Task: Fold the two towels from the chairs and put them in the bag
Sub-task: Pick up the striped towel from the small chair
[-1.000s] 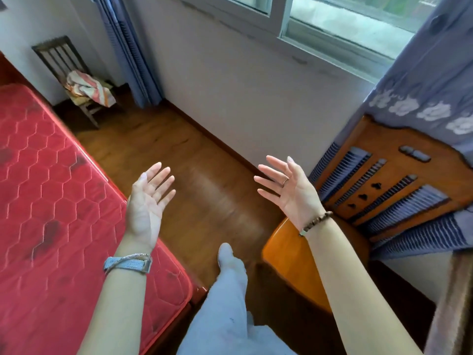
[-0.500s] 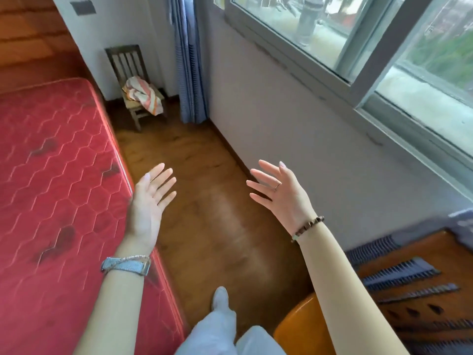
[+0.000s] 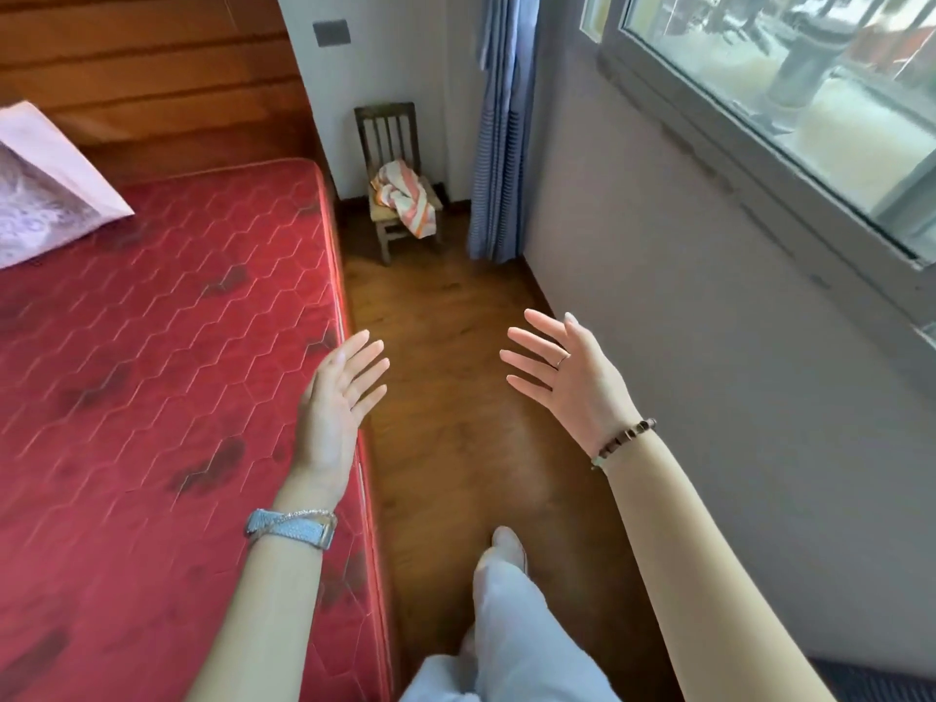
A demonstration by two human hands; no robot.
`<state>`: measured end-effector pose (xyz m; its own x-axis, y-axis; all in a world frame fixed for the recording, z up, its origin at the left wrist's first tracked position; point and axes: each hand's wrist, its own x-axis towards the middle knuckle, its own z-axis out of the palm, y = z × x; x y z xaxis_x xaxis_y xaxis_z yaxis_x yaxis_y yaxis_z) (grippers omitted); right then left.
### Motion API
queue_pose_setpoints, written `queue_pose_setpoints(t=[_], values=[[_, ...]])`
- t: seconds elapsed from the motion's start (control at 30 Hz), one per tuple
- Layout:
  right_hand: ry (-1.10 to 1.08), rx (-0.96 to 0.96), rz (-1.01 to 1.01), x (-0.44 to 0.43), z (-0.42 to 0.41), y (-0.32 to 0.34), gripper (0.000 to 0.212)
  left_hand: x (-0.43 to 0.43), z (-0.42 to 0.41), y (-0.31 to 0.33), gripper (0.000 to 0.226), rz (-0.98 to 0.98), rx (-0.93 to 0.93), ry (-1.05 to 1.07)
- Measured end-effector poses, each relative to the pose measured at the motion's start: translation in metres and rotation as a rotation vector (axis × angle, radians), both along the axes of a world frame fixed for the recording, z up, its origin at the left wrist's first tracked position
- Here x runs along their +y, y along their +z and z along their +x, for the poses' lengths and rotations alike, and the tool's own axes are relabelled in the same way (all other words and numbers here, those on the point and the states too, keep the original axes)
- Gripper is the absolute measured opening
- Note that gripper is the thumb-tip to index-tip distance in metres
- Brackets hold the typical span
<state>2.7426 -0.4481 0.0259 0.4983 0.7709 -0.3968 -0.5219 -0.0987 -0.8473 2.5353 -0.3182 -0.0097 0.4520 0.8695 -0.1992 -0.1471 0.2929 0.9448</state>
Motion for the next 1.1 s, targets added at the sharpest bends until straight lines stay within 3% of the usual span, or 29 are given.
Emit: queue_pose_setpoints(t=[0.6, 1.1], values=[[0.208, -0.011, 0.061, 0.222, 0.185, 0.012, 0.046, 0.183, 0.146, 0.009, 0.043, -0.020, -0.068, 0.211], [0.233, 0.066, 0.007, 0.361, 0.270, -0.016, 0.050, 0.314, 0.218, -0.014, 0.046, -0.084, -0.062, 0.237]])
